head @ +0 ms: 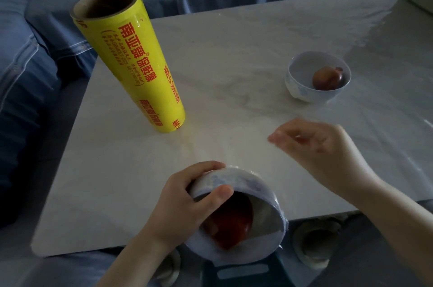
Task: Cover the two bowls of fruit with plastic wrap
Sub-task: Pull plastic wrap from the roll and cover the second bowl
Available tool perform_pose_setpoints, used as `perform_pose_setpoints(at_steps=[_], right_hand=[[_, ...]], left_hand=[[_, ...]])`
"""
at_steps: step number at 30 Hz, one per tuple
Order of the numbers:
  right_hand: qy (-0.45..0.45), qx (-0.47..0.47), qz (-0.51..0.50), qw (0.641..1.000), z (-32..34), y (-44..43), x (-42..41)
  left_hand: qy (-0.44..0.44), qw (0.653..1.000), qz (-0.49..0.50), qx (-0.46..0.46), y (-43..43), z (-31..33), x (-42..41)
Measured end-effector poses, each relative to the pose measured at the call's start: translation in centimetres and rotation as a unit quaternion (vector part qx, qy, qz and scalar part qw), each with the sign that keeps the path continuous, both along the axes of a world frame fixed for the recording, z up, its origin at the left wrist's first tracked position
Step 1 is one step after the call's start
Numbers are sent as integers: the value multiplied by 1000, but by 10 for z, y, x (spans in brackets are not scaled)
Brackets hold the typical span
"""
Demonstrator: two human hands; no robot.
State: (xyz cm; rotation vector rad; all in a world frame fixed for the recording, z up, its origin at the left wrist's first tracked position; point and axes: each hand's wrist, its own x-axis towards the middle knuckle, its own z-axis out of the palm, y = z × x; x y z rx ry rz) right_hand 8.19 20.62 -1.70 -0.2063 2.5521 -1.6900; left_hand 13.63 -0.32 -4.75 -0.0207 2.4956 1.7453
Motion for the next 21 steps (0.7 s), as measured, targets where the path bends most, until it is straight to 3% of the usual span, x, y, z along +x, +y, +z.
perform_pose_setpoints(at_steps=[2, 4, 7, 14, 21], right_hand=[[-51, 12, 139, 989, 4, -6, 11], [-94, 70, 214, 970, -6, -10, 15], [-114, 79, 217, 966, -14, -14, 10], [-257, -58, 260, 929, -22, -13, 5], [-285, -157, 220, 920, -26, -4, 9]], left_hand=[[8, 1000, -3, -1, 2, -1, -2], [2, 1000, -5, 18, 4, 0, -4], [1, 999, 1, 35, 4, 1, -6], [9, 998, 17, 52, 3, -1, -10], [-8, 985, 133, 106, 11, -7, -10]])
